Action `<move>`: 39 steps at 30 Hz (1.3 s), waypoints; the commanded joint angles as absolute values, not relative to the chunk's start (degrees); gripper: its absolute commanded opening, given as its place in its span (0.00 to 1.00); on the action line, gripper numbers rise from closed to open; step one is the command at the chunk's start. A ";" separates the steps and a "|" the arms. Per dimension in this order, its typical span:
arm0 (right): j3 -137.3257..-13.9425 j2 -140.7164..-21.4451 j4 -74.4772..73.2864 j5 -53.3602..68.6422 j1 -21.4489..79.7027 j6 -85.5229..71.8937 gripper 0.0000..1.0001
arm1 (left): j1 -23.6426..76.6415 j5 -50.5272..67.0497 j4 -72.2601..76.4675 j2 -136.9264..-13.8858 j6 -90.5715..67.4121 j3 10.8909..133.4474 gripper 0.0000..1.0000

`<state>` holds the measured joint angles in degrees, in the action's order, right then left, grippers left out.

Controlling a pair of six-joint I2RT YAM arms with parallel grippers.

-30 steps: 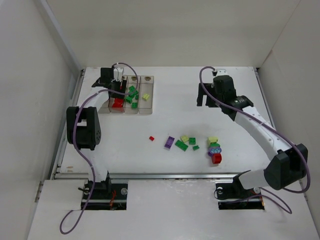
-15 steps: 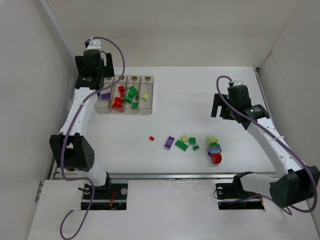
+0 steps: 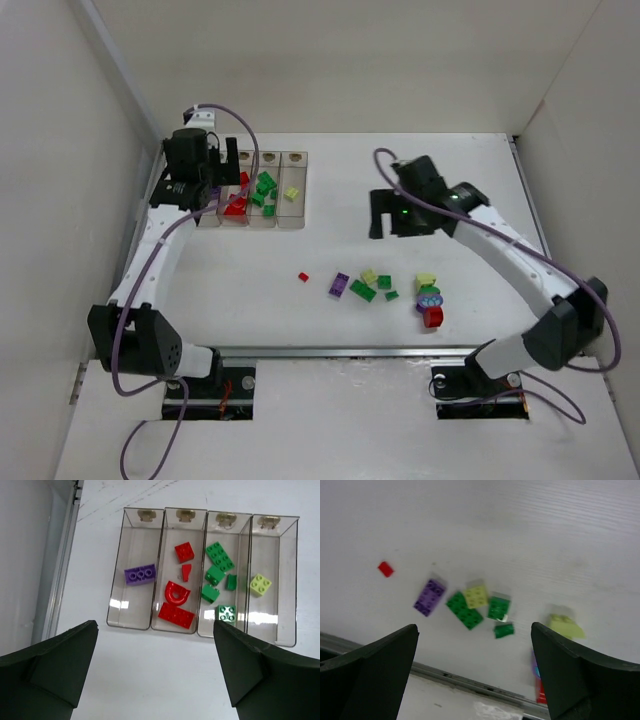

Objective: Sort the legos into containers by color

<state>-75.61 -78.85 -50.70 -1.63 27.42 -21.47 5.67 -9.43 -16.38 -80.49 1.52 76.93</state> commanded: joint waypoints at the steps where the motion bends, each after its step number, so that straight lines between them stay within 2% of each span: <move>1: -82.69 -87.87 -52.99 -3.56 36.89 -26.08 0.99 | 6.24 -11.93 -15.03 -73.92 2.20 74.20 1.00; 4: -84.73 -93.33 -49.24 -7.03 44.28 -36.62 0.99 | 5.72 -18.60 -15.03 -71.90 3.51 71.73 1.00; 6: -80.71 -93.34 -40.49 -7.03 45.79 -41.99 0.98 | 3.62 -19.42 -15.03 -70.24 3.52 71.10 1.00; 10: -77.70 -95.70 -35.24 -6.58 46.32 -50.71 0.88 | -0.78 -19.42 -16.25 -68.29 3.52 72.25 1.00; 14: -79.19 -98.60 -37.62 -11.42 47.55 -51.33 0.88 | -1.32 -17.77 -16.79 -68.29 3.52 72.25 1.00; 22: -78.66 -106.08 -37.00 -8.96 47.55 -51.33 0.83 | -1.32 -15.21 -16.79 -68.29 2.46 70.93 1.00; 27: -78.05 -106.61 -37.00 -10.20 47.55 -51.33 0.83 | -0.26 -15.21 -16.79 -69.43 2.46 70.93 1.00; 31: -77.43 -109.23 -36.30 -9.32 47.55 -50.54 0.76 | -0.26 -14.68 -16.79 -69.43 2.46 70.93 1.00; 33: -78.83 -110.65 -37.08 -8.79 47.55 -49.83 0.68 | -0.26 -14.68 -16.79 -69.43 2.46 70.41 1.00; 36: -80.16 -111.88 -38.23 -8.17 47.55 -49.13 0.68 | -0.26 -15.38 -16.79 -69.43 2.46 70.40 1.00; 39: -80.16 -111.18 -39.63 -8.17 47.55 -49.13 0.73 | -0.26 -15.91 -16.79 -69.43 2.46 70.40 1.00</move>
<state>-78.48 -111.55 -38.61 -8.21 47.24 -49.45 -0.38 -15.11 -17.93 -69.71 2.94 70.63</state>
